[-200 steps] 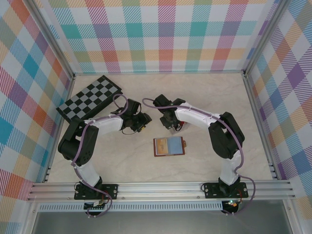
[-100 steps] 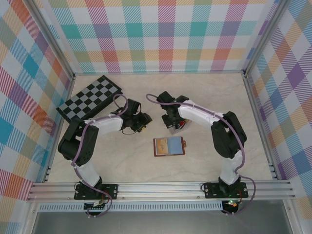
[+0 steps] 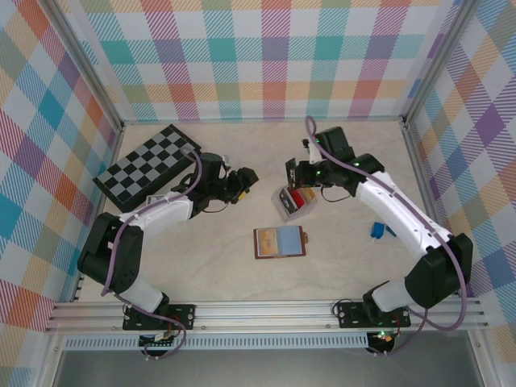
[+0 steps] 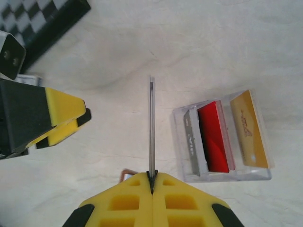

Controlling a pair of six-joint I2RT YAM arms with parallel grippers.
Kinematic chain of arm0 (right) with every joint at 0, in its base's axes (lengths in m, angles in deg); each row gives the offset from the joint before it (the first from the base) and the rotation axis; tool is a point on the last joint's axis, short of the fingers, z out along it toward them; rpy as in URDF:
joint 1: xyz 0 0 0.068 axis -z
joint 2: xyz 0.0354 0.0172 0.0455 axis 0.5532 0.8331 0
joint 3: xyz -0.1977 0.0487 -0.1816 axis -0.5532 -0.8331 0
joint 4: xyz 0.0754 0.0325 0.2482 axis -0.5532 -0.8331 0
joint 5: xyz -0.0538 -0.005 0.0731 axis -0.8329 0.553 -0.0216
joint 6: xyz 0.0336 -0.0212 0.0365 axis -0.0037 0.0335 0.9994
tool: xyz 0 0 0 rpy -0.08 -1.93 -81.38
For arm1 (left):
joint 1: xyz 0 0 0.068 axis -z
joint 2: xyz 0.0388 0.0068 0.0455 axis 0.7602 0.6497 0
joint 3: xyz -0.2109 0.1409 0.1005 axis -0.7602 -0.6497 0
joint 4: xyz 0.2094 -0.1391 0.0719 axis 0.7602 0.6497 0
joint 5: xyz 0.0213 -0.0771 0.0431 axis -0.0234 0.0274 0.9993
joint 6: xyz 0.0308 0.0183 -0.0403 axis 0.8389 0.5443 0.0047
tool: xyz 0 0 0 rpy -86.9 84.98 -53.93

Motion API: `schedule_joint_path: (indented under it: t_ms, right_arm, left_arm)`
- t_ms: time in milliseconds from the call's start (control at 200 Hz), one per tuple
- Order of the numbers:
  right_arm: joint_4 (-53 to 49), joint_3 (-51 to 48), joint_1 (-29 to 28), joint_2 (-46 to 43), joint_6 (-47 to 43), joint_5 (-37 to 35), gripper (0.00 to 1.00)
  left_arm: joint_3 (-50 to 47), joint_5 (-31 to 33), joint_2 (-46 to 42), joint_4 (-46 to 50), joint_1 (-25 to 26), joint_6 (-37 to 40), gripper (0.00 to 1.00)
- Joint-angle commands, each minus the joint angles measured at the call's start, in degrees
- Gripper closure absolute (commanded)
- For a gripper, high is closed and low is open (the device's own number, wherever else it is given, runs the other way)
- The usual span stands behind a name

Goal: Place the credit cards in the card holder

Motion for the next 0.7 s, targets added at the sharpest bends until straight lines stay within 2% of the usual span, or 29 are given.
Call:
schedule_joint_path:
  t_ms: [0, 240, 465, 620, 695]
  right_arm:
    - [6.0, -3.1, 2.0, -1.7, 5.7, 12.7, 0.96]
    - [10.7, -5.8, 2.8, -3.9, 9.8, 19.0, 0.95]
    - [14.1, -8.5, 3.1, -5.3, 11.9, 22.2, 0.95]
    - [17.2, -9.8, 4.0, -5.6, 14.1, 25.4, 0.95]
    - [19.1, -10.4, 4.7, -5.3, 15.5, 27.6, 0.95]
  left_arm:
    - [-0.2, -8.3, -1.0, -11.9, -0.8, -3.5, 0.35]
    - [2.5, -13.1, -1.3, -16.5, -0.1, -5.7, 0.27]
    - [4.2, -14.9, 0.4, -17.5, 0.6, -7.0, 0.25]
    - [3.6, -17.3, 2.5, -25.2, 1.0, -12.1, 0.23]
    - [3.4, -17.7, 2.7, -26.0, 1.2, -12.7, 0.23]
